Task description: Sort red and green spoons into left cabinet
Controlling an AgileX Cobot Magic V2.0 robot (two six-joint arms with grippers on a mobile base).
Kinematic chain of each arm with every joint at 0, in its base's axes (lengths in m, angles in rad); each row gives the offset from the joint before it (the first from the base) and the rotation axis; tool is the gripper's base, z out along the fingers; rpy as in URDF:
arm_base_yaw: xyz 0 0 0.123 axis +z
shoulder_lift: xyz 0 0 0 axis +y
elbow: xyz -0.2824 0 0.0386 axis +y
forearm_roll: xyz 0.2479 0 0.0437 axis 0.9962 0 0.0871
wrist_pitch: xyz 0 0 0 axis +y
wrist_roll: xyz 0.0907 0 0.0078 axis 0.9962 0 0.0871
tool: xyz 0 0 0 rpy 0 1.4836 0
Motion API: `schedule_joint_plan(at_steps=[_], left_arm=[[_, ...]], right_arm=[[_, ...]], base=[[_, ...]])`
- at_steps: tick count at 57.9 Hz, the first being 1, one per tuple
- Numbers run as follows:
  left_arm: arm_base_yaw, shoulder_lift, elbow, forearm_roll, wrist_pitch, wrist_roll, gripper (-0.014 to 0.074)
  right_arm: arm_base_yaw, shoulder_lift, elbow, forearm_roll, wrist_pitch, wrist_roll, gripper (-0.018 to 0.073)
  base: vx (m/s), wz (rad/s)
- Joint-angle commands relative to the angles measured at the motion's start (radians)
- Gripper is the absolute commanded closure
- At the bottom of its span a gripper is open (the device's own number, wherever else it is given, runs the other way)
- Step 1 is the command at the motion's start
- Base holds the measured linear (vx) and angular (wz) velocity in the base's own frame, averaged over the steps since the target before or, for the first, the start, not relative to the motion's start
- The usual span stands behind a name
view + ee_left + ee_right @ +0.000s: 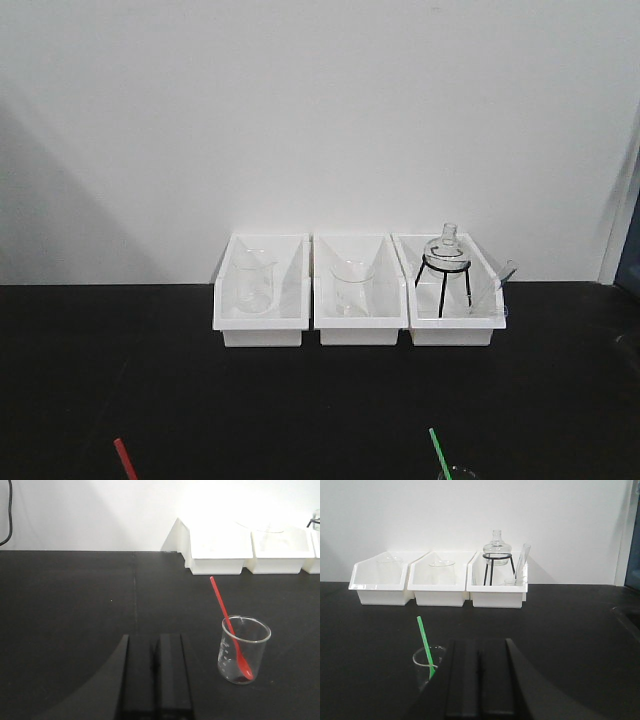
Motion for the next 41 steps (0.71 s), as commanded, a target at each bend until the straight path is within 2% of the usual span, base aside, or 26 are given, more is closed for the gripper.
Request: schedule_joint_plan(at_steps=[1, 41], left_arm=[[-0.001, -0.020, -0.001, -0.010, -0.079, -0.005, 0.0594], [-0.001, -0.020, -0.001, -0.010, -0.079, -0.005, 0.0594]], right_arm=[[-0.001, -0.013, 0.011, -0.003, -0.080, 0.002, 0.0564], [-0.001, -0.013, 0.011, -0.003, -0.080, 0.002, 0.0564]], base=[[0.00, 0.00], [0.00, 0.00]])
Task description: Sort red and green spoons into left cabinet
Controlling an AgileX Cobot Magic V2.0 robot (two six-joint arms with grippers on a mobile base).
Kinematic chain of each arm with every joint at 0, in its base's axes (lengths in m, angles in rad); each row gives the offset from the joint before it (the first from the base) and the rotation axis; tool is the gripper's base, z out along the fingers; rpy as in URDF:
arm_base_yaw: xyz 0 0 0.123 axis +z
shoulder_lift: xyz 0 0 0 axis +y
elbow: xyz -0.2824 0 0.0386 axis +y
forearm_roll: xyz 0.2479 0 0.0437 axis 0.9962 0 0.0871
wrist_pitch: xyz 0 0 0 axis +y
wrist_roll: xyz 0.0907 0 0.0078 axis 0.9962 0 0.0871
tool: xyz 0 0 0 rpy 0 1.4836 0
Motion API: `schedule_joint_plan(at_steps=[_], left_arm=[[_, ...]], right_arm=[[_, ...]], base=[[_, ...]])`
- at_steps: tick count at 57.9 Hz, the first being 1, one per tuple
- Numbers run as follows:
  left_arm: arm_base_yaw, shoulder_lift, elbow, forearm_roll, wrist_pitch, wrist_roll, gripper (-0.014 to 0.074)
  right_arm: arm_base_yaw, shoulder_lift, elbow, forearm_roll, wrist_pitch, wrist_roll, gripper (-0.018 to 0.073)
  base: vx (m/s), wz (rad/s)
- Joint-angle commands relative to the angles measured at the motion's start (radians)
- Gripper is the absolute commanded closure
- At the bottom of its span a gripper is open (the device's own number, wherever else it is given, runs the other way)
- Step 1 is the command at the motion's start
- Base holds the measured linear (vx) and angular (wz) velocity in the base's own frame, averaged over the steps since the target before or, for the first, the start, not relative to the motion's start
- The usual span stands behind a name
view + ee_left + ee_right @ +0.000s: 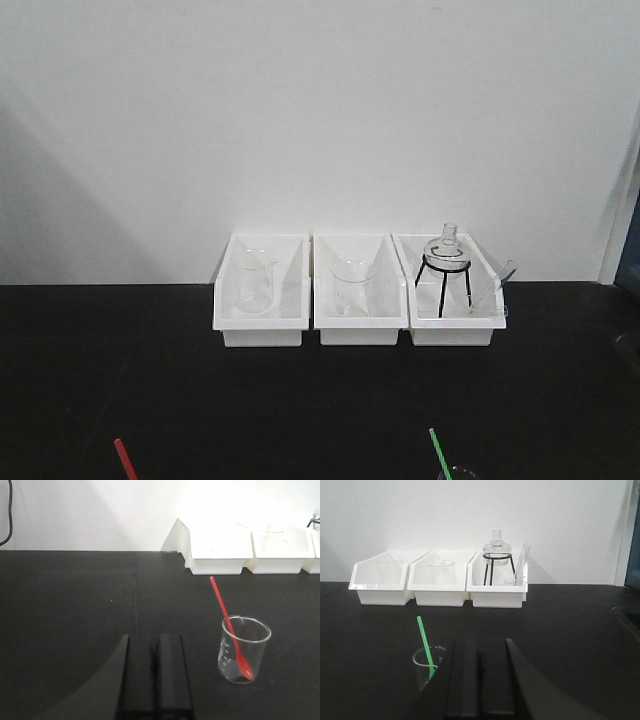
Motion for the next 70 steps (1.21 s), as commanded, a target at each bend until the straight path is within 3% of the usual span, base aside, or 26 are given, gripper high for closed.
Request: schedule_joint_plan(at_steps=[1, 22, 43, 58, 70], left_arm=[[-0.001, -0.020, -0.001, -0.010, -0.082, -0.005, 0.0594], [-0.001, -0.020, -0.002, -0.010, -0.171, -0.005, 0.0594], [-0.001, -0.020, -0.028, -0.018, -0.495, -0.015, 0.0594], [-0.001, 0.014, -0.236, -0.017, -0.398, -0.015, 0.0594], [-0.001, 0.264, -0.483, -0.016, -0.212, -0.002, 0.0594]], right_arm=[[-0.001, -0.013, 0.011, -0.003, -0.080, 0.002, 0.0564], [-0.001, -0.013, 0.011, -0.003, -0.126, 0.002, 0.0564], [0.000, -0.012, -0.017, 0.013, -0.434, 0.027, 0.0564], [0.000, 0.092, -0.304, 0.012, -0.253, -0.013, 0.0564], [0.000, 0.404, -0.613, 0.001, -0.082, -0.036, 0.0564]], base=[[0.00, 0.00], [0.00, 0.00], [0.00, 0.00], [0.00, 0.00], [0.00, -0.01]])
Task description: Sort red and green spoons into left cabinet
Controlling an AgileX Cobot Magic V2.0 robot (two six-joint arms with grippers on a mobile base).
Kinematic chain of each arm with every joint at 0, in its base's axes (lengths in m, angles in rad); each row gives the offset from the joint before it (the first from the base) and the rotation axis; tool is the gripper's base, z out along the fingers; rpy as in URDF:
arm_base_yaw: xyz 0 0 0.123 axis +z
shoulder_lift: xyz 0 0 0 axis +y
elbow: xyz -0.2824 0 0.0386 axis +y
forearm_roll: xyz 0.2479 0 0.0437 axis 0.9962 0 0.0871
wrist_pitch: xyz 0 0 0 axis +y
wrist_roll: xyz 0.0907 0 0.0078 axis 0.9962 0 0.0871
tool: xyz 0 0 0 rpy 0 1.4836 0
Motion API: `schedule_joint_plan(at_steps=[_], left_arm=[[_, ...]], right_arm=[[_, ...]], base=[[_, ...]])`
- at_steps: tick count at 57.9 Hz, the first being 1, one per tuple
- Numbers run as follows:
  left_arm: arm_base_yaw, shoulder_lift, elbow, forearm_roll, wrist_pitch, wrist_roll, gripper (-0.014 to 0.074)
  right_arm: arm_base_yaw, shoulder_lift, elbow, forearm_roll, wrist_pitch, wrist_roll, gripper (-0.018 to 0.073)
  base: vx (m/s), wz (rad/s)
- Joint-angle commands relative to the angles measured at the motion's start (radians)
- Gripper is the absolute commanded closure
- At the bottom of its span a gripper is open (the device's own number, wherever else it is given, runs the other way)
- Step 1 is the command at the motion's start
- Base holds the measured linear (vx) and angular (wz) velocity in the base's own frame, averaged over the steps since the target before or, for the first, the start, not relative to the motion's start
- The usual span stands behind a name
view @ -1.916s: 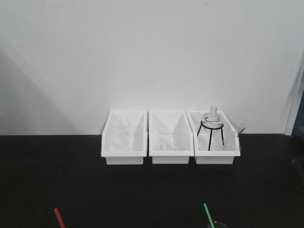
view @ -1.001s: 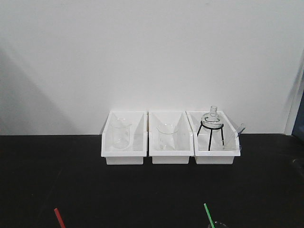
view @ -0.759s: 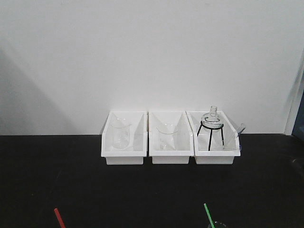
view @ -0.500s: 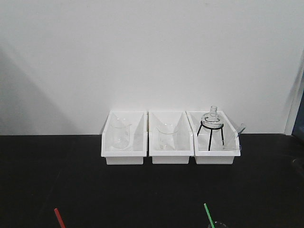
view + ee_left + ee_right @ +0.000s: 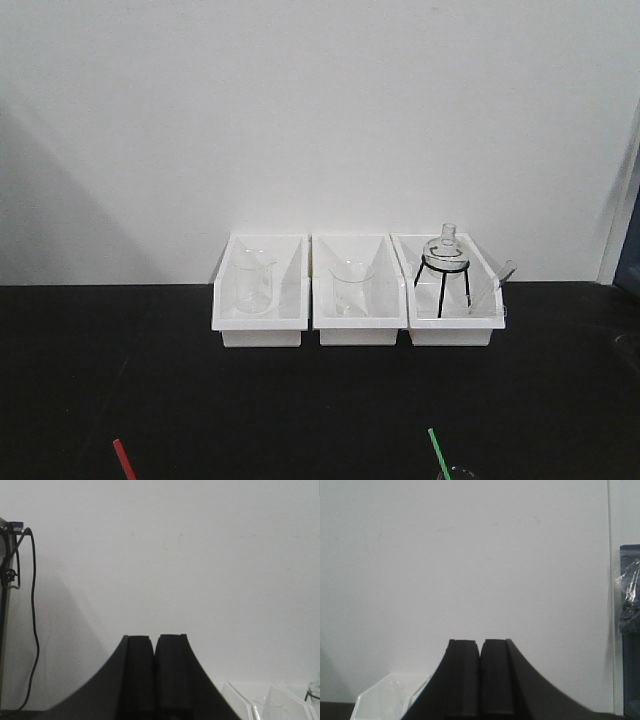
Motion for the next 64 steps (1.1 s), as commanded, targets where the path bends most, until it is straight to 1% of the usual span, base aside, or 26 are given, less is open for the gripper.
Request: schedule_joint_plan(at_steps=[1, 9, 18, 32, 39, 44, 50, 54, 59, 62, 64], left_arm=[[-0.001, 0.160, -0.134, -0.004, 0.038, 0.002, 0.0594], [-0.001, 0.381, -0.270, -0.004, 0.108, 0.002, 0.0594], [-0.001, 0.568, -0.347, -0.006, 0.098, 0.002, 0.0594], [-0.001, 0.695, -0.353, -0.006, 0.077, 0.002, 0.0588], [-0.001, 0.722, -0.353, -0.006, 0.085, 0.002, 0.0563], [-0.001, 0.729, -0.353, -0.006, 0.085, 0.002, 0.0530], [-0.002, 0.730, -0.353, -0.006, 0.079, 0.002, 0.0461], [-0.002, 0.730, -0.353, -0.006, 0.078, 0.001, 0.0403], [-0.002, 0.730, -0.353, -0.006, 0.077, 0.001, 0.0321], [-0.002, 0.730, -0.353, -0.006, 0.077, 0.001, 0.0258], [-0.002, 0.730, -0.353, -0.006, 0.077, 0.001, 0.0227]], right_arm=[[0.000, 0.172, -0.164, -0.013, 0.022, -0.014, 0.0564], [0.000, 0.366, -0.288, -0.013, 0.043, -0.014, 0.0564], [0.000, 0.528, -0.347, -0.013, 0.036, -0.013, 0.0564], [0.000, 0.649, -0.349, 0.001, 0.019, -0.006, 0.0554], [0.000, 0.666, -0.349, 0.006, 0.020, -0.006, 0.0518], [0.000, 0.666, -0.349, 0.006, 0.021, -0.006, 0.0467], [0.000, 0.666, -0.349, 0.006, 0.019, -0.006, 0.0362], [0.000, 0.666, -0.349, 0.007, 0.019, -0.006, 0.0266], [0.000, 0.666, -0.349, 0.010, 0.019, -0.001, 0.0122], [0.000, 0.666, -0.349, 0.025, 0.018, -0.001, 0.0010], [0.000, 0.666, -0.349, 0.040, 0.013, -0.001, -0.0043]], base=[[0.00, 0.00], [0.00, 0.00], [0.00, 0.00], [0.00, 0.00], [0.00, 0.00], [0.00, 0.00], [0.00, 0.00], [0.00, 0.00], [0.00, 0.00], [0.00, 0.00], [0.00, 0.00]])
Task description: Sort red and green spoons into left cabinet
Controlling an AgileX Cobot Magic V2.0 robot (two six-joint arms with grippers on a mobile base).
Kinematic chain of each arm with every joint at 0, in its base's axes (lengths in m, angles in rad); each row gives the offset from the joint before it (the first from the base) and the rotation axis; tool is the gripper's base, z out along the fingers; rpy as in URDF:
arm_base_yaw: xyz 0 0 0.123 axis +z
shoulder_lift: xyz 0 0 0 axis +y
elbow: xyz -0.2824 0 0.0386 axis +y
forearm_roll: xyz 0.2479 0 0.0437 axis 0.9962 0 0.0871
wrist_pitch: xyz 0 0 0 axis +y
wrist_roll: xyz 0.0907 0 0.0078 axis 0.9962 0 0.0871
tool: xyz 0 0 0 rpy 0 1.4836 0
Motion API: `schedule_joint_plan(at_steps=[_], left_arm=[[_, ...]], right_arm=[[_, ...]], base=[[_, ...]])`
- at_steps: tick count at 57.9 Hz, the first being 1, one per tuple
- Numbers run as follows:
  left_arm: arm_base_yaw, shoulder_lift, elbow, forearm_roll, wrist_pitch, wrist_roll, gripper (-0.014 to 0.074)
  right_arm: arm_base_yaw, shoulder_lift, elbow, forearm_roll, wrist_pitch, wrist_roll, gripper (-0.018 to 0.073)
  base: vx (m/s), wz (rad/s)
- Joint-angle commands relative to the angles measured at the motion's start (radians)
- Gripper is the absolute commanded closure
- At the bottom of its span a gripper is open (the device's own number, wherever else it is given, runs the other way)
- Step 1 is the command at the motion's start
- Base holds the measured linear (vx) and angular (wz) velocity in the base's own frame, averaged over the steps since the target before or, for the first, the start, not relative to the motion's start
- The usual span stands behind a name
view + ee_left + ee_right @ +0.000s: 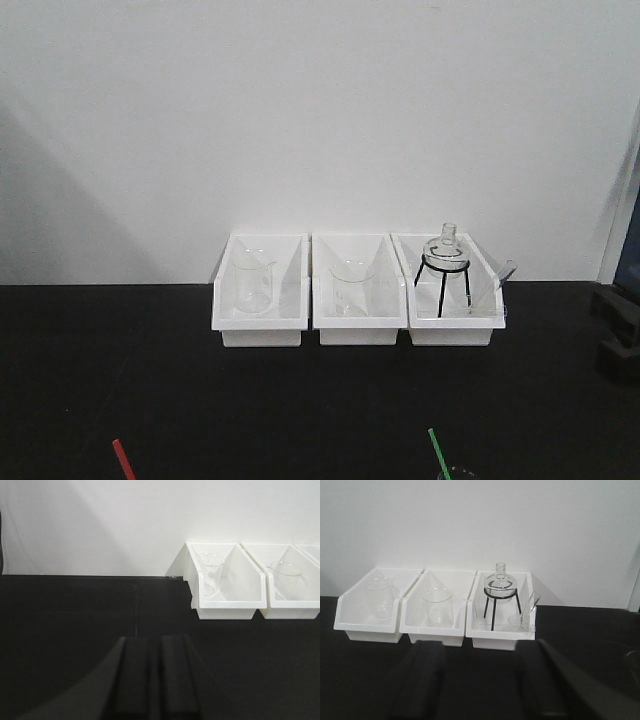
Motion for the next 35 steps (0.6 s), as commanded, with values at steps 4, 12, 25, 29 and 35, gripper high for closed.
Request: schedule_joint_plan(at_steps=[4, 12, 25, 29, 35], left_arm=[[-0.002, -0.003, -0.037, -0.006, -0.088, -0.002, 0.0160], [-0.002, -0.003, -0.037, -0.006, -0.088, -0.005, 0.0064], [-0.002, -0.003, -0.037, -0.006, -0.080, -0.005, 0.0048], [-0.002, -0.003, -0.037, -0.006, -0.080, -0.005, 0.0048], [-0.002, -0.003, -0.037, -0.006, -0.078, -0.005, 0.0048]], right_arm=[[0.000, -0.009, -0.037, 0.041, -0.092, 0.002, -0.0148], [0.000, -0.009, -0.037, 0.041, -0.089, -0.002, -0.0169], [0.000, 0.006, -0.034, 0.068, -0.119, -0.014, -0.0117], [0.000, 0.037, -0.034, 0.049, -0.126, -0.031, -0.0090], [0.000, 0.102, -0.034, 0.040, -0.131, -0.056, -0.0048]], base=[[0.00, 0.00], [0.00, 0.00], [0.00, 0.00], [0.00, 0.00], [0.00, 0.00]])
